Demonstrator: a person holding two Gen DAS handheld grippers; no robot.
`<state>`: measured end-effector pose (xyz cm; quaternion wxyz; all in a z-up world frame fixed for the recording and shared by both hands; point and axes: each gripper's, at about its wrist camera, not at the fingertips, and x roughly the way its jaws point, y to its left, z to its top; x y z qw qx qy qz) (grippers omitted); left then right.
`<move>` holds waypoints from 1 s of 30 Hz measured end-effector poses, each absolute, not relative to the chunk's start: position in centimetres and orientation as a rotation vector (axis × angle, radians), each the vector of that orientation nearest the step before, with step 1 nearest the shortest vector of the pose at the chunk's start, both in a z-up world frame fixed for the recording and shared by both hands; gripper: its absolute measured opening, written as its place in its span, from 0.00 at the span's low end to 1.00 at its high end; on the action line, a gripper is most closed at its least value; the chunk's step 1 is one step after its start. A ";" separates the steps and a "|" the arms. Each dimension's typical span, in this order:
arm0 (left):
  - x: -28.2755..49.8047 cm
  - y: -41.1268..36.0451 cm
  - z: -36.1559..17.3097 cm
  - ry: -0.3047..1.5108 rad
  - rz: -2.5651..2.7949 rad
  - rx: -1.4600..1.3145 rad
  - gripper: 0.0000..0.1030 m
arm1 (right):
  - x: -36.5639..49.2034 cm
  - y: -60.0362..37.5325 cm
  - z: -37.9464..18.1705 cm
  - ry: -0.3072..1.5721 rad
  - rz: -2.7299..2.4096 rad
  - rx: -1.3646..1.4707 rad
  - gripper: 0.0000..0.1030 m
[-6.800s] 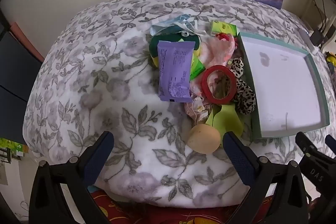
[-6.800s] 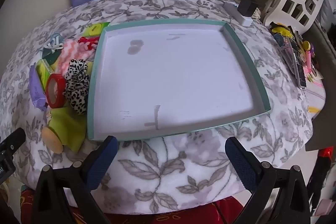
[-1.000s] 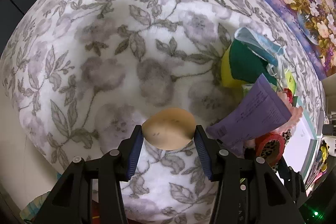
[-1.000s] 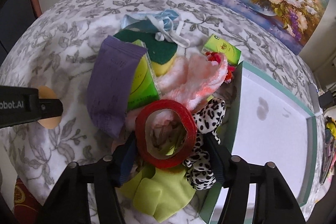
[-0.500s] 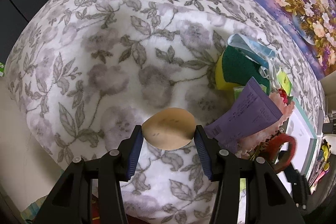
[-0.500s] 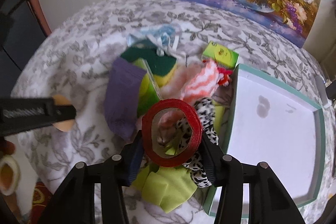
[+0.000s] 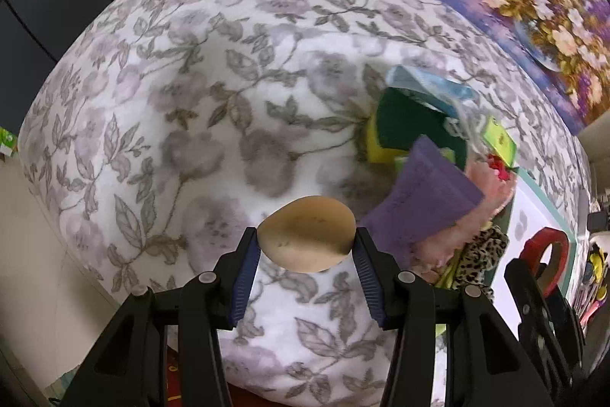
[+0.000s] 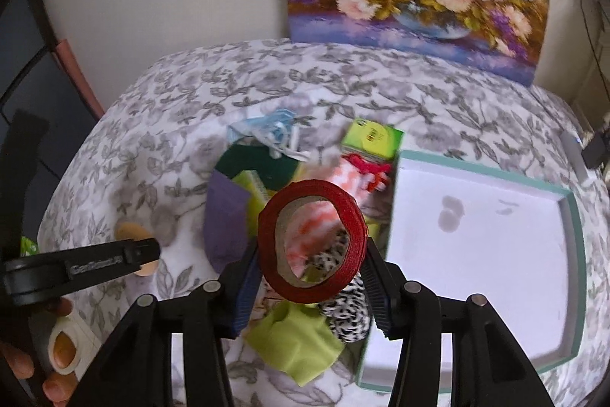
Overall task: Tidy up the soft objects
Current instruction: 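Place the tan sponge and red tape roll into the white tray with both grippers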
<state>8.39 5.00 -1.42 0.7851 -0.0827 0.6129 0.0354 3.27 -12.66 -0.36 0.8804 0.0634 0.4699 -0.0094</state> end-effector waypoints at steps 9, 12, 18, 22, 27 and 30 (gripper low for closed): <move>7.3 -2.6 -0.3 1.278 -0.102 -0.086 0.50 | 1.8 -21.7 -1.7 1.004 -0.257 0.268 0.51; 6.6 -5.2 0.0 1.266 -0.164 -0.057 0.50 | 0.9 -25.4 -2.1 1.010 -0.335 0.318 0.51; 5.0 -11.0 -0.1 1.234 -0.273 0.047 0.50 | -1.3 -31.0 -3.0 1.015 -0.444 0.409 0.51; 4.1 -14.1 -1.0 1.231 -0.323 0.104 0.50 | -2.7 -34.0 -3.5 1.017 -0.501 0.462 0.51; 3.5 -16.6 -2.2 1.243 -0.374 0.130 0.50 | -4.1 -36.2 -4.0 1.018 -0.546 0.488 0.51; 3.3 -18.1 -2.9 1.225 -0.392 0.162 0.50 | -4.7 -37.0 -4.0 1.016 -0.557 0.495 0.51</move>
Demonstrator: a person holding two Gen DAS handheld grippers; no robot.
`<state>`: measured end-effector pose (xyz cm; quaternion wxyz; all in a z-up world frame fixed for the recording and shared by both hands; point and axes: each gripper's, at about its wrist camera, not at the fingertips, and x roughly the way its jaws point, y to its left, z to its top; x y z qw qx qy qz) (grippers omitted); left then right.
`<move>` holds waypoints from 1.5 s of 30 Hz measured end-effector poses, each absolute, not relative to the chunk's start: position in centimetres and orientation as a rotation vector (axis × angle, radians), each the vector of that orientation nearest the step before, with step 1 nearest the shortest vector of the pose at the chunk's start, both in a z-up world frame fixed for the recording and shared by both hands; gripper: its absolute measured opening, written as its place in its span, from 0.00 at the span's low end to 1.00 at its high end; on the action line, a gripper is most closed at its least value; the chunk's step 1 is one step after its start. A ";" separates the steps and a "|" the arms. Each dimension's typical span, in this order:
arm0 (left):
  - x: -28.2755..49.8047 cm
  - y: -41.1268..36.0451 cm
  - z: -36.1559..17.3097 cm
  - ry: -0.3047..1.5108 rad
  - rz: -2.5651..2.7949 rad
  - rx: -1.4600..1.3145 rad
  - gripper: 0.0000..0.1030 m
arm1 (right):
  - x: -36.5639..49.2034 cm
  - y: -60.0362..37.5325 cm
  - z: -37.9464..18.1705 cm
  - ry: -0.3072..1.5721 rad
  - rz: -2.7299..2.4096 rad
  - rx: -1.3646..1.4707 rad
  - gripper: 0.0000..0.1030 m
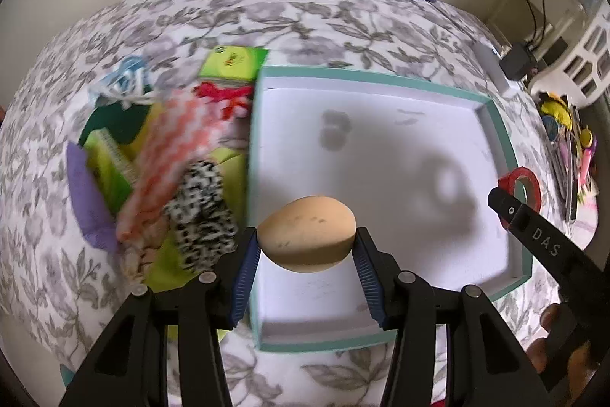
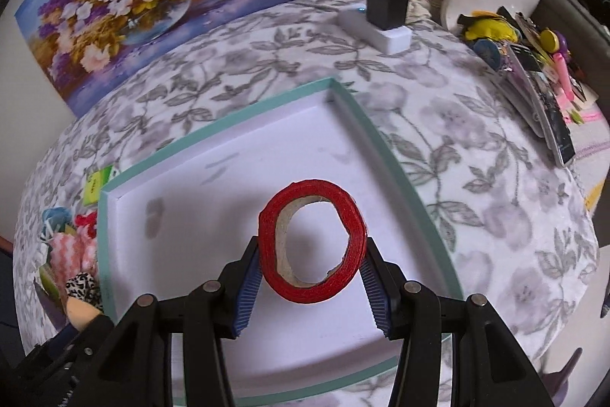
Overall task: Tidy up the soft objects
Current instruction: 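Place the tan sponge and red tape roll into the white tray with both grippers, then grasp the purple packet with the left gripper while the right gripper grasps the leopard scrunchie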
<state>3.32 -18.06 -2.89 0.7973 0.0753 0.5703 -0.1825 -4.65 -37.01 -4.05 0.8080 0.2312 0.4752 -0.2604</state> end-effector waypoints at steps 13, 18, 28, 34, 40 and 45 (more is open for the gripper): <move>4.2 -18.9 -3.7 1.213 -0.423 0.102 0.53 | -4.9 -37.4 -4.0 1.013 -0.550 0.496 0.52; 4.2 -18.7 -3.0 1.196 -0.429 0.090 0.74 | -5.0 -37.1 -3.4 1.000 -0.566 0.472 0.80; 4.6 -17.6 -2.6 1.162 -0.358 0.092 0.90 | -5.2 -37.0 -3.5 1.004 -0.618 0.430 1.00; 4.7 -17.5 -2.5 1.167 -0.355 0.103 0.91 | -5.3 -37.0 -4.0 1.022 -0.631 0.435 1.00; 4.6 -17.3 -3.2 1.199 -0.341 0.115 0.91 | -4.8 -36.6 -4.3 1.041 -0.643 0.411 1.00; 4.9 -16.6 -3.0 1.225 -0.368 0.059 0.91 | -4.1 -36.0 -4.8 1.062 -0.656 0.381 1.00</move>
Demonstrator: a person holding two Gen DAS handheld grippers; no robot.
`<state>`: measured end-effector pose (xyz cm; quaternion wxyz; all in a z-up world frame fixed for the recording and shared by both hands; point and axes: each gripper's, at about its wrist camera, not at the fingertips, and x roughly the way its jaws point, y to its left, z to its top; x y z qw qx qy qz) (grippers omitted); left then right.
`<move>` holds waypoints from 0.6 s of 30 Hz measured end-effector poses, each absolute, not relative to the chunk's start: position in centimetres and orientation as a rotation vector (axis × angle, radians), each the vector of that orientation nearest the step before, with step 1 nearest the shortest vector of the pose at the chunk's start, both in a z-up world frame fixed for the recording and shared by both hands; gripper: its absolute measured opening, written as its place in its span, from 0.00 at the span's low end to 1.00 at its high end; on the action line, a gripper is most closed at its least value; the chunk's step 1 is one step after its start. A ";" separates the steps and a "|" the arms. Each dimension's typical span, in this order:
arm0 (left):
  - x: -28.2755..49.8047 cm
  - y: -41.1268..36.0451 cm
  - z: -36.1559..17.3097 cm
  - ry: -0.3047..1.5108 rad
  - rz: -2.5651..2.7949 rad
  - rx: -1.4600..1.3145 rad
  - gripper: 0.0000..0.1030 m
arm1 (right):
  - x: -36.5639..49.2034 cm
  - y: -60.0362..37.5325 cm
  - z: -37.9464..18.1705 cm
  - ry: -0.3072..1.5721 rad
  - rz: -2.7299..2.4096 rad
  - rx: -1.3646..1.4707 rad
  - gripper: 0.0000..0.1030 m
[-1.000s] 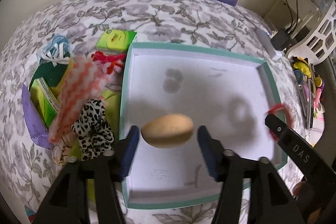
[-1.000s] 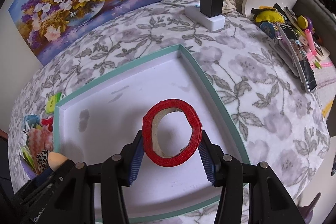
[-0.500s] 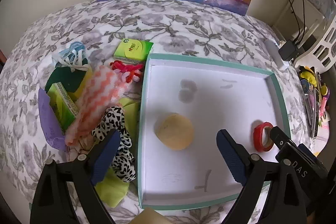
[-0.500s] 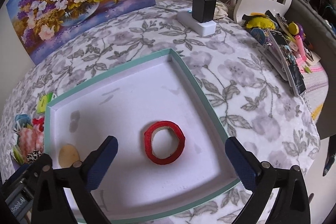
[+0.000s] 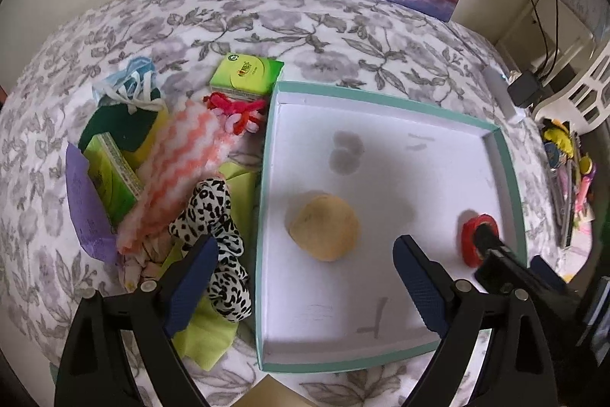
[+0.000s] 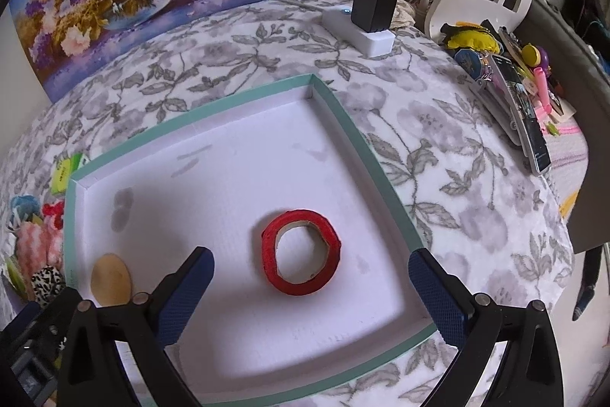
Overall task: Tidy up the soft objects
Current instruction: 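Grasp the purple packet with the left gripper while the right gripper grasps the leopard scrunchie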
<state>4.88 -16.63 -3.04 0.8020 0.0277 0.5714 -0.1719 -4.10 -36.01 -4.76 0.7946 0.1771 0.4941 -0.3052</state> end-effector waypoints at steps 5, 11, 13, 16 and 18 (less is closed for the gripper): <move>5.7 -15.4 -2.8 1.230 -0.358 0.032 0.91 | -3.4 -34.8 -5.0 1.080 -0.645 0.349 1.00; 6.9 -12.5 -2.5 1.259 -0.326 -0.028 0.91 | -2.9 -33.6 -4.8 1.078 -0.639 0.325 1.00; 7.6 -10.9 -2.1 1.256 -0.301 -0.064 0.91 | -2.8 -33.1 -4.7 1.083 -0.634 0.325 1.00; 8.4 -8.2 -1.2 1.234 -0.248 -0.112 0.91 | -2.5 -31.6 -4.0 1.068 -0.606 0.307 1.00; 9.0 -6.0 -0.6 1.211 -0.203 -0.148 0.91 | -2.1 -30.2 -3.5 1.056 -0.566 0.289 1.00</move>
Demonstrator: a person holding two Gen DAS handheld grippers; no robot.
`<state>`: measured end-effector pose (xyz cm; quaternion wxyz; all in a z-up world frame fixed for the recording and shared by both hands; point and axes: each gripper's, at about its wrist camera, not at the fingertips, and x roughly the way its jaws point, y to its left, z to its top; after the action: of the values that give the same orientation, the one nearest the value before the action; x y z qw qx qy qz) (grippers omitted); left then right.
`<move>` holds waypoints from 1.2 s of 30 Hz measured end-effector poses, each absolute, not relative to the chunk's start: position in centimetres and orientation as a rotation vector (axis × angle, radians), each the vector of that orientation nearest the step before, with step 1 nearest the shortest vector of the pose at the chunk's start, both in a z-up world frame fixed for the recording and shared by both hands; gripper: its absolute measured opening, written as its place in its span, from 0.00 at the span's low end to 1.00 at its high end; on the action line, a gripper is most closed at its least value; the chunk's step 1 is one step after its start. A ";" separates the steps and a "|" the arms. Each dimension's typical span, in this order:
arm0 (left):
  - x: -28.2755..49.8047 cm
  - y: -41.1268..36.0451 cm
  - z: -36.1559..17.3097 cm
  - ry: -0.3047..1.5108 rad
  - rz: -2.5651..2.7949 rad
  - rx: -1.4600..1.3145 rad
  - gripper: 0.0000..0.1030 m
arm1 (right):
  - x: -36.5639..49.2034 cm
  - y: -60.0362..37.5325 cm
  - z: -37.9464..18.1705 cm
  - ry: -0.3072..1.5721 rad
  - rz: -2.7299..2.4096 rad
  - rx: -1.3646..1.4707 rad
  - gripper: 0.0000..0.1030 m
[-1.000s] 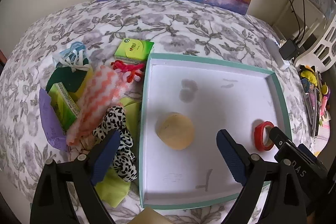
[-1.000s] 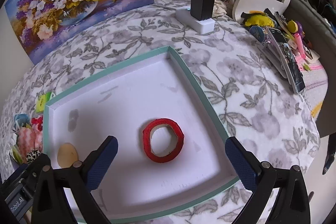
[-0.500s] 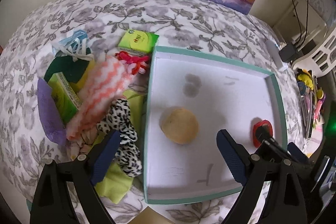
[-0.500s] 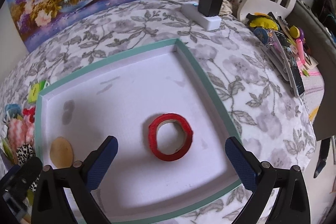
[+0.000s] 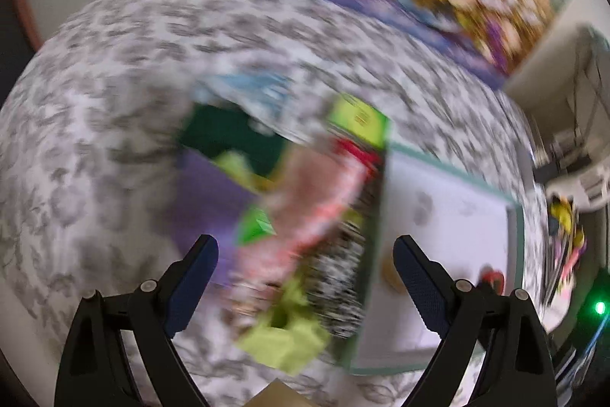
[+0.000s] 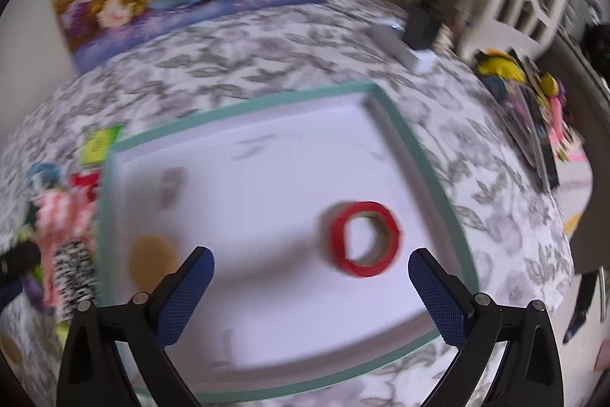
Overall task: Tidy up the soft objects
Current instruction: 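Grasp the purple packet with the left gripper while the right gripper grasps the leopard scrunchie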
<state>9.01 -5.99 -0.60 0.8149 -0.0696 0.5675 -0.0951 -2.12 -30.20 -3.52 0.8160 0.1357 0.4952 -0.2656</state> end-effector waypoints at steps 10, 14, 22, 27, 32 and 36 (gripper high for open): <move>10.6 4.9 0.2 1.139 0.016 -0.298 0.91 | 0.6 -22.1 -1.7 1.023 -0.335 0.270 1.00; 10.8 7.0 -0.5 1.147 0.034 -0.355 0.91 | 1.6 -19.3 -1.5 1.014 -0.261 0.274 1.00; 11.2 7.7 -2.1 1.183 0.043 -0.351 0.91 | 3.0 -15.7 -2.9 1.058 -0.171 0.259 0.99; 11.3 6.0 -3.0 1.232 -0.028 -0.345 0.91 | 3.2 -15.1 -4.0 1.098 -0.141 0.241 0.81; 11.4 4.4 -3.7 1.292 -0.104 -0.339 0.91 | 3.2 -14.6 -4.5 1.115 -0.097 0.247 0.62; 11.4 3.2 -4.1 1.312 -0.132 -0.313 0.91 | 3.3 -14.2 -4.7 1.122 -0.080 0.233 0.52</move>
<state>11.40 3.24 -4.14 0.7791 -0.1450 0.6068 -0.0611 3.27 -14.21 -4.71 0.8396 0.1103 0.5305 -0.0379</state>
